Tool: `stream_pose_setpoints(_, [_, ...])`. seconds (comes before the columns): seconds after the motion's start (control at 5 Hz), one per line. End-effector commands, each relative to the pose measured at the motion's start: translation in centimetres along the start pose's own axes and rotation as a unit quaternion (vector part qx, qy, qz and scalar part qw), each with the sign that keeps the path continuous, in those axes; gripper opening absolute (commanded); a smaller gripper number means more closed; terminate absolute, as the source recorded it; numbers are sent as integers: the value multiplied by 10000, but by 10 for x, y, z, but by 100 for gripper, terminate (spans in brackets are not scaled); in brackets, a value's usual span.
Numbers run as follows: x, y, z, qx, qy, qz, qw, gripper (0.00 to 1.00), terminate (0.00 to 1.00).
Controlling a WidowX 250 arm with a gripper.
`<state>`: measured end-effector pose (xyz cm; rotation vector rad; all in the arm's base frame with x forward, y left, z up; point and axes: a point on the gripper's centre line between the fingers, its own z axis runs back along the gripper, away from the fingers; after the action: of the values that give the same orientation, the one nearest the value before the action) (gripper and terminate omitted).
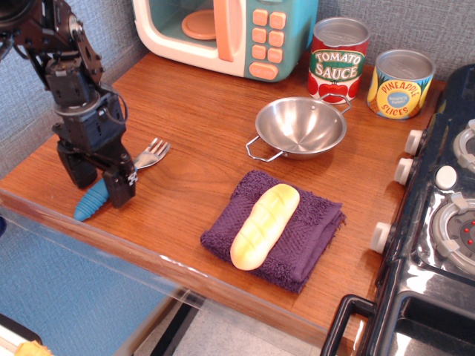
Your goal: Move the fork directly below the microwave
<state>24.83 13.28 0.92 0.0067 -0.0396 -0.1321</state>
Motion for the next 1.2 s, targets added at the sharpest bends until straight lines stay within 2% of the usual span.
stream_pose_setpoints(0.0, [8, -8, 1, 227, -115, -134, 9996, 0, 0])
stream_pose_setpoints(0.4, [10, -8, 5, 271, -136, -57, 9995, 0, 0])
stream_pose_setpoints(0.6, [20, -7, 25, 57, -295, 104, 9995, 0, 0])
stream_pose_setpoints(0.8, [41, 7, 57, -75, -539, 357, 9979, 0, 0])
stream_pose_setpoints(1.0, [62, 35, 71, -196, -636, 642, 9957, 0, 0])
